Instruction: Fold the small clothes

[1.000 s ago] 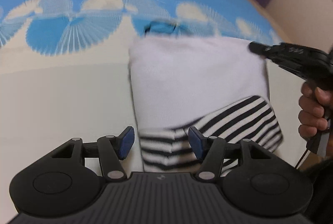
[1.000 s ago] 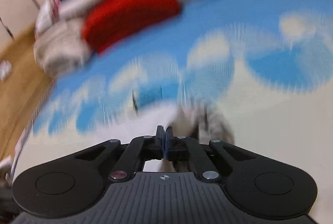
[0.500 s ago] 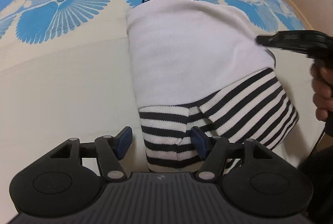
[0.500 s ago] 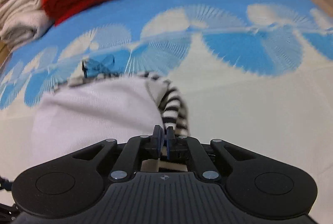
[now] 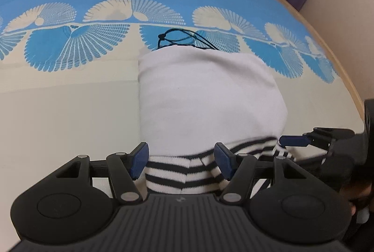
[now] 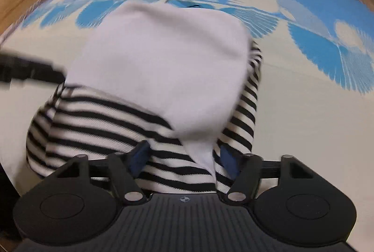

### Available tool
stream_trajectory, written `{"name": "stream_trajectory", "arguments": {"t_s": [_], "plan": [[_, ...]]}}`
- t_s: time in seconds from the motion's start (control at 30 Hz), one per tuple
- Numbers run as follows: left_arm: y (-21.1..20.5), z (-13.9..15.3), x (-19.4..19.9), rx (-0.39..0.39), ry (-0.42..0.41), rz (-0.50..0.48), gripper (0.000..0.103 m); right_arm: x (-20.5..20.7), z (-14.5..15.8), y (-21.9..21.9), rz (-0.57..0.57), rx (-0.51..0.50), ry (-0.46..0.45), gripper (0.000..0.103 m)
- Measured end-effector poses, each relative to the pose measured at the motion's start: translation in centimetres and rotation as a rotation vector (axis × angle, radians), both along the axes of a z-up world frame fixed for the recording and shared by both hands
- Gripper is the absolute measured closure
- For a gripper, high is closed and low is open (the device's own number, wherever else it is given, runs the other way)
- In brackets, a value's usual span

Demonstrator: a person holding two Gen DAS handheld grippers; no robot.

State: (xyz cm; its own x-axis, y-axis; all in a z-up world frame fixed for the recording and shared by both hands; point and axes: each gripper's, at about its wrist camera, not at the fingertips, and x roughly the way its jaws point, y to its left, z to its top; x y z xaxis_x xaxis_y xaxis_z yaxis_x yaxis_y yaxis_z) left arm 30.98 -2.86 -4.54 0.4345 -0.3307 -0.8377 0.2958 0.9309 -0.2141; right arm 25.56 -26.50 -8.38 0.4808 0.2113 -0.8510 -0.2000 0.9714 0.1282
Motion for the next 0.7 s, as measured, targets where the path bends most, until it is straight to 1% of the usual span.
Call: {"name": "stream_trajectory", "arguments": {"t_s": [0.03,0.07,0.1,0.13,0.2,0.23,0.27,0.37,0.43,0.47,0.53,0.57,0.6,0.63,0.7], "plan": [[0.3,-0.1,-0.2,-0.004,0.006,-0.007,0.035,0.2,0.0,-0.6,-0.031,0.037,0.020,0.035],[0.5,-0.2,-0.4,-0.010,0.019,-0.026,0.035,0.2,-0.2,-0.7,-0.043,0.046,0.031,0.035],[0.5,-0.4,-0.5,-0.007,0.036,-0.052,0.035,0.0,-0.2,-0.6,-0.041,0.038,0.028,0.035],[0.4,-1.1,-0.6,0.017,0.061,-0.080,0.035,-0.2,-0.1,-0.3,-0.031,0.019,0.016,0.035],[-0.4,-3.1,-0.6,0.137,0.125,-0.122,0.033,-0.6,0.2,0.5,-0.014,-0.019,-0.005,0.036],[-0.7,-3.8,-0.7,0.181,0.129,-0.135,0.030,-0.8,0.4,0.5,-0.012,-0.025,-0.010,0.037],[-1.0,-3.7,-0.8,0.195,0.113,-0.140,0.030,-0.9,0.4,0.4,-0.011,-0.023,-0.007,0.037],[-1.1,-2.9,-1.3,0.191,0.070,-0.127,0.031,-1.5,0.8,0.4,-0.033,-0.049,-0.012,0.036],[-1.3,-2.0,-2.0,0.222,0.010,-0.101,0.029,-2.0,1.0,0.2,-0.067,-0.070,0.003,0.036],[-1.4,-1.2,-2.5,0.233,-0.032,-0.084,0.028,-2.4,1.0,0.1,-0.092,-0.097,0.020,0.035],[-1.2,0.4,-3.7,0.217,-0.105,-0.051,0.016,-3.5,0.3,-0.4,-0.130,-0.157,0.075,0.034],[-1.1,1.3,-4.4,0.213,-0.132,-0.039,0.015,-4.1,0.0,-0.7,-0.144,-0.181,0.100,0.035],[-1.0,2.3,-5.2,0.217,-0.160,-0.029,0.013,-4.7,0.0,-1.0,-0.164,-0.205,0.102,0.036],[-0.9,3.4,-6.0,0.228,-0.190,-0.016,0.011,-5.3,0.4,-1.3,-0.178,-0.212,0.078,0.038],[-0.8,5.4,-8.0,0.234,-0.255,0.021,0.009,-6.9,2.1,-1.8,-0.200,-0.193,-0.017,0.038]]}}
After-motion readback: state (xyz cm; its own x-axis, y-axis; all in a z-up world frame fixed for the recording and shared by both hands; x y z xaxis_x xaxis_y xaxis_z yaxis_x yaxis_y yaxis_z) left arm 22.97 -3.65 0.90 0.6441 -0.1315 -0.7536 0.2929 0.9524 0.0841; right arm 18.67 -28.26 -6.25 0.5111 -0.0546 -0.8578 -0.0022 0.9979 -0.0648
